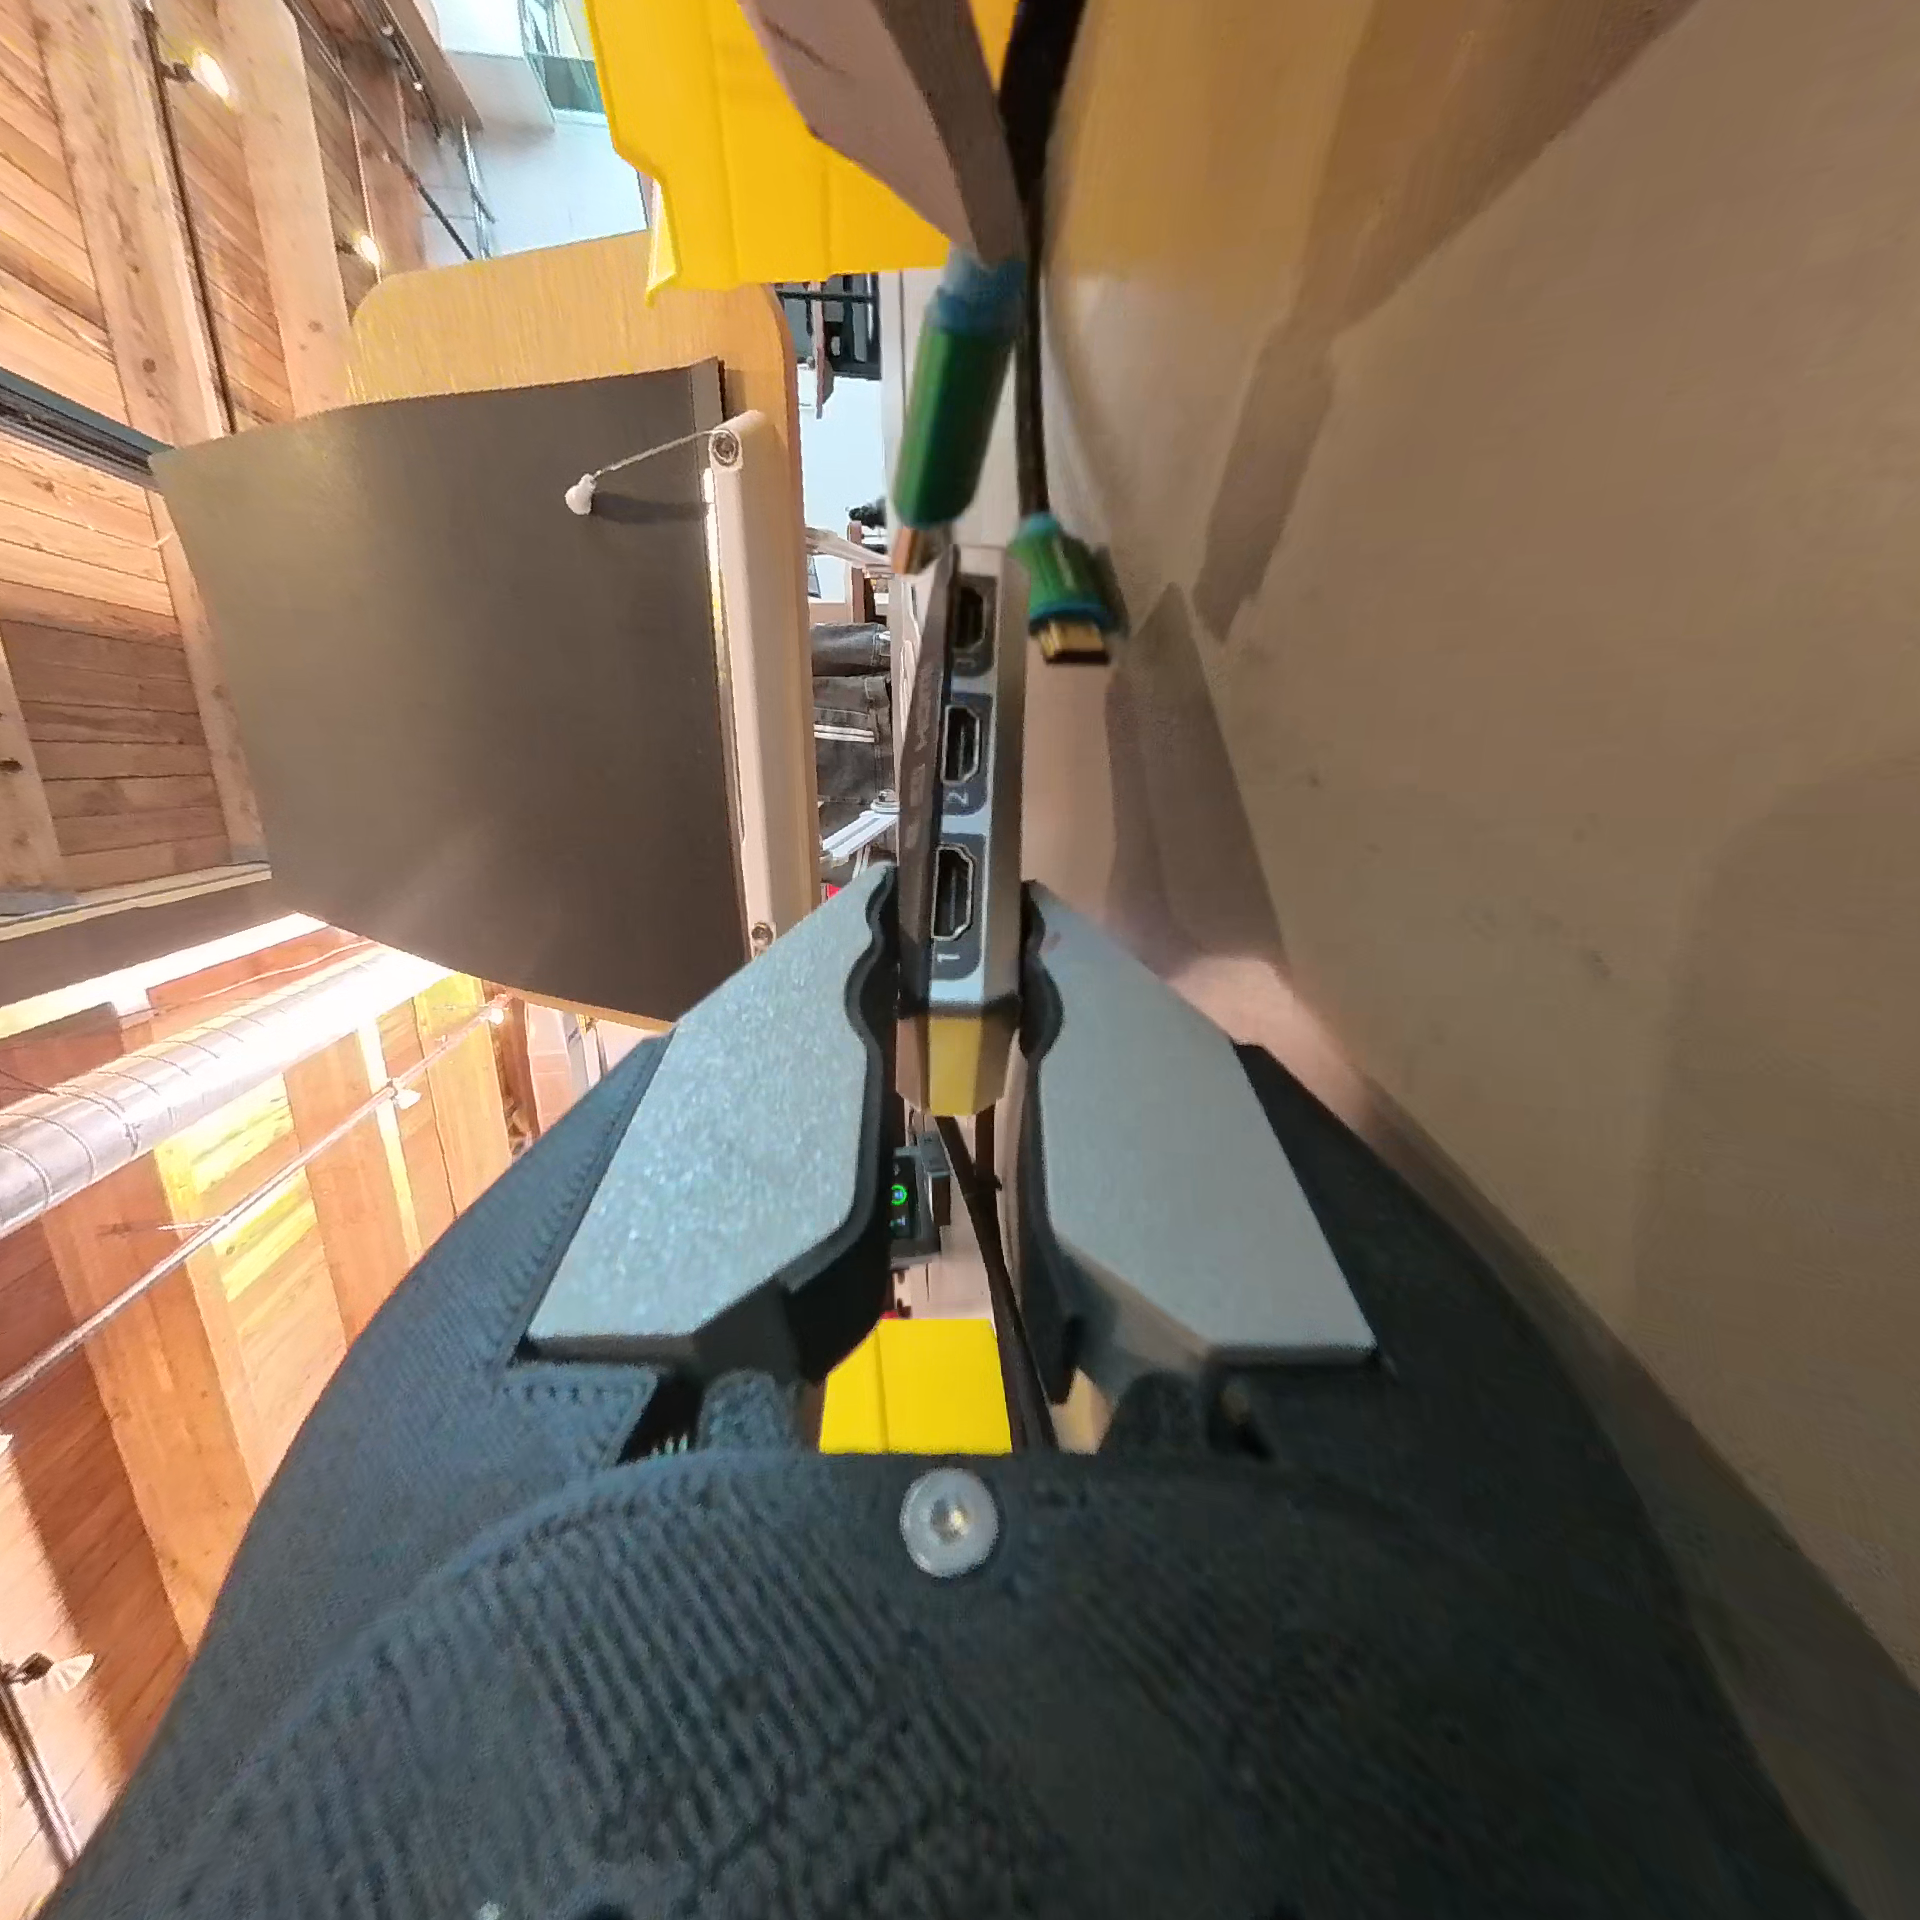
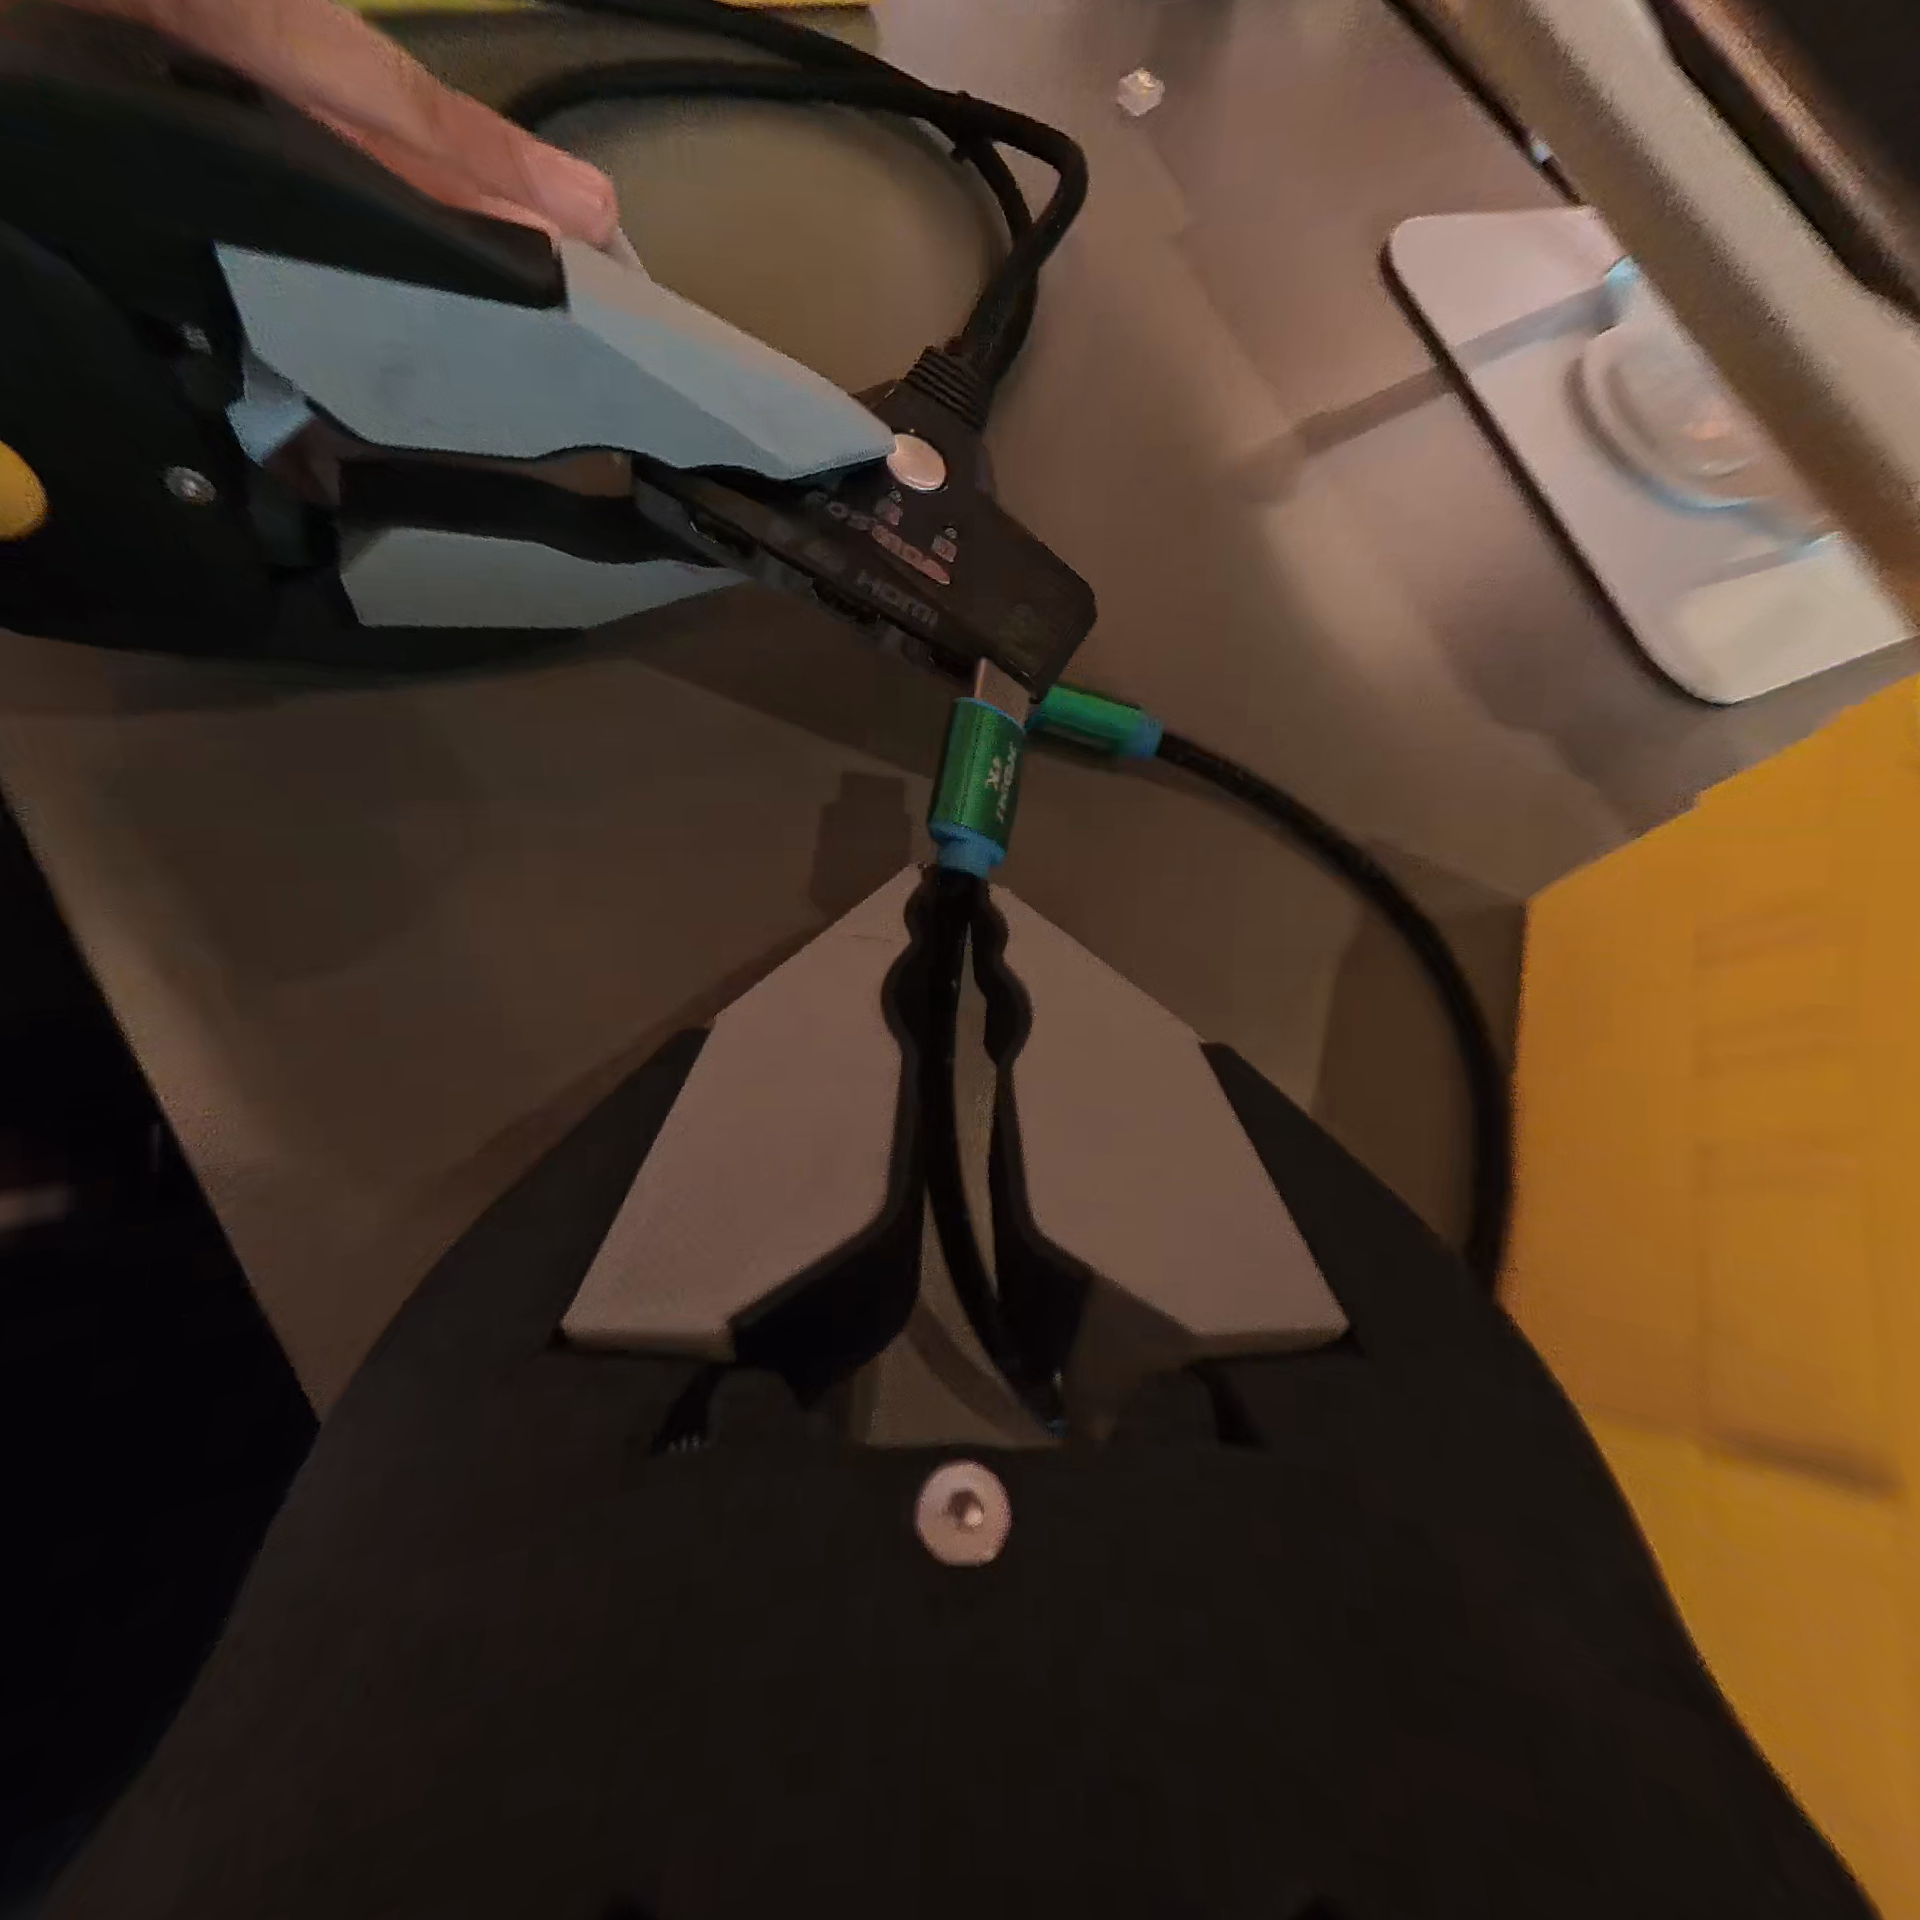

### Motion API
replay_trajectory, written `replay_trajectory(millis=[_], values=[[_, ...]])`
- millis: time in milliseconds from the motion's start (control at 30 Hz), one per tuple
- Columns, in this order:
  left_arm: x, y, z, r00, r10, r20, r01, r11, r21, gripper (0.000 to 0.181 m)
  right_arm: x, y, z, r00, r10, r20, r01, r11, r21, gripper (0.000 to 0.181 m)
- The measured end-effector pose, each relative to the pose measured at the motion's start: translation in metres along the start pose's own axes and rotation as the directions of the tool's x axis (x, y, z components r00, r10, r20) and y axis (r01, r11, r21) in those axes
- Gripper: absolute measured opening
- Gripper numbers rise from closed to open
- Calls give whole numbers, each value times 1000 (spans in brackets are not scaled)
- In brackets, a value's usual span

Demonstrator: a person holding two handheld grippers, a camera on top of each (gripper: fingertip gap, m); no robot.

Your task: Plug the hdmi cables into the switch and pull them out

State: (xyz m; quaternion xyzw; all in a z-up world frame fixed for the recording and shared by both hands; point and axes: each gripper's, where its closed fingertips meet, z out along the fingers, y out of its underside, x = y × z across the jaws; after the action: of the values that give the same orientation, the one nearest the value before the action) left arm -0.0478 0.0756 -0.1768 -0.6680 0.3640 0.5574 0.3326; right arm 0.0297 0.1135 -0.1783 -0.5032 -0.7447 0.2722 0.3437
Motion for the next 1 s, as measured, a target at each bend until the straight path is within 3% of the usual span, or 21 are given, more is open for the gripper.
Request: replay_trajectory(millis=[100,567,767,1000], values=[[-1,1,0,1000,1,5,-1,1000,-10,18,-1,-3,1,996,-37,-83,34,999,-36,4],[-2,7,3,999,35,21,-34,998,-56,18,-5,2,17,941,-292,-169,253,942,-220,1],[1,6,4,998,56,13,-56,997,-58,18,-6,5,20,929,-338,-151,294,922,-252,2],[2,3,3,995,94,25,-92,994,-59,18,-4,5,18,898,-436,-59,385,843,-374,1]])
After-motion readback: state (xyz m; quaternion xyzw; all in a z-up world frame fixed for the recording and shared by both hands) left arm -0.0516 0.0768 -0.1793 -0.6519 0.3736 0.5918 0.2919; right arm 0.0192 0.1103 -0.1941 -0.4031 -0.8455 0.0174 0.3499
